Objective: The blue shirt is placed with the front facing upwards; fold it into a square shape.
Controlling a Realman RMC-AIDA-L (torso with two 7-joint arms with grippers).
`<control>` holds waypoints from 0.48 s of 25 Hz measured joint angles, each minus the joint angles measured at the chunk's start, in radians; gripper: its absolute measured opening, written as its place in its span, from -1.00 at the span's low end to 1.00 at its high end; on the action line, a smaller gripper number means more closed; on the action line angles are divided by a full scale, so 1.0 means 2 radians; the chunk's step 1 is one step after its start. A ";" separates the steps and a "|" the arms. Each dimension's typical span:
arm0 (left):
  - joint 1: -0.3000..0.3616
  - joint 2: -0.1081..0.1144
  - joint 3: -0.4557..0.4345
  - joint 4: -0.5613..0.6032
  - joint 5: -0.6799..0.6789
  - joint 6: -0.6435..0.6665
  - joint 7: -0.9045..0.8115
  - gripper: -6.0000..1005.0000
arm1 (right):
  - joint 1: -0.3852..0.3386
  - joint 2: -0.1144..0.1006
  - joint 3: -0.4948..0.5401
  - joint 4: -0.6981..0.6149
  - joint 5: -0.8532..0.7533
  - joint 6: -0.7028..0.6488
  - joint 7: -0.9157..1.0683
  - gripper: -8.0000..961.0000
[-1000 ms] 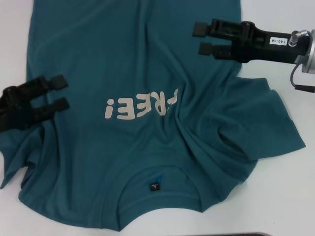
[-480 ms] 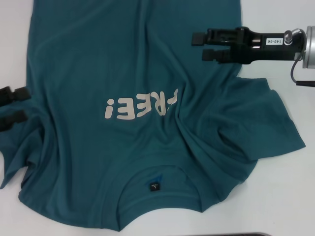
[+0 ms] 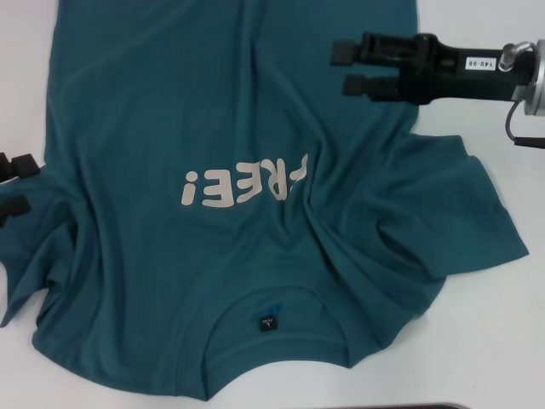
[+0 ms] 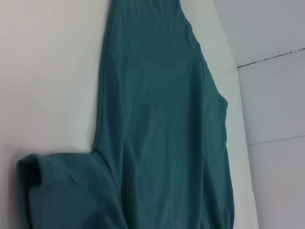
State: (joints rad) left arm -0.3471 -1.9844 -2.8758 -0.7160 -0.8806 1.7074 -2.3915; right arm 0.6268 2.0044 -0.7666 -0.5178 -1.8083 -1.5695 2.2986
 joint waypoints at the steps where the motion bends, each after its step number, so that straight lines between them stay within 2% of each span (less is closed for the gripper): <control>1: 0.000 0.000 0.000 0.000 0.000 0.000 0.000 0.71 | 0.000 0.001 0.001 0.000 0.009 -0.007 -0.001 0.90; 5: 0.001 -0.001 0.000 0.001 -0.001 0.000 0.000 0.71 | 0.001 0.002 -0.001 0.009 0.044 -0.009 0.000 0.90; 9: 0.004 -0.002 0.000 0.003 -0.002 0.000 0.000 0.71 | 0.017 -0.010 -0.021 0.008 0.022 -0.026 -0.019 0.90; 12: 0.004 -0.002 0.000 0.003 -0.002 0.001 0.000 0.71 | 0.022 -0.015 -0.021 0.009 0.015 -0.029 -0.022 0.90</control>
State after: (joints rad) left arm -0.3394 -1.9893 -2.8763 -0.7105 -0.8852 1.7091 -2.3915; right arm 0.6702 1.9742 -0.8084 -0.4990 -1.7789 -1.6285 2.2536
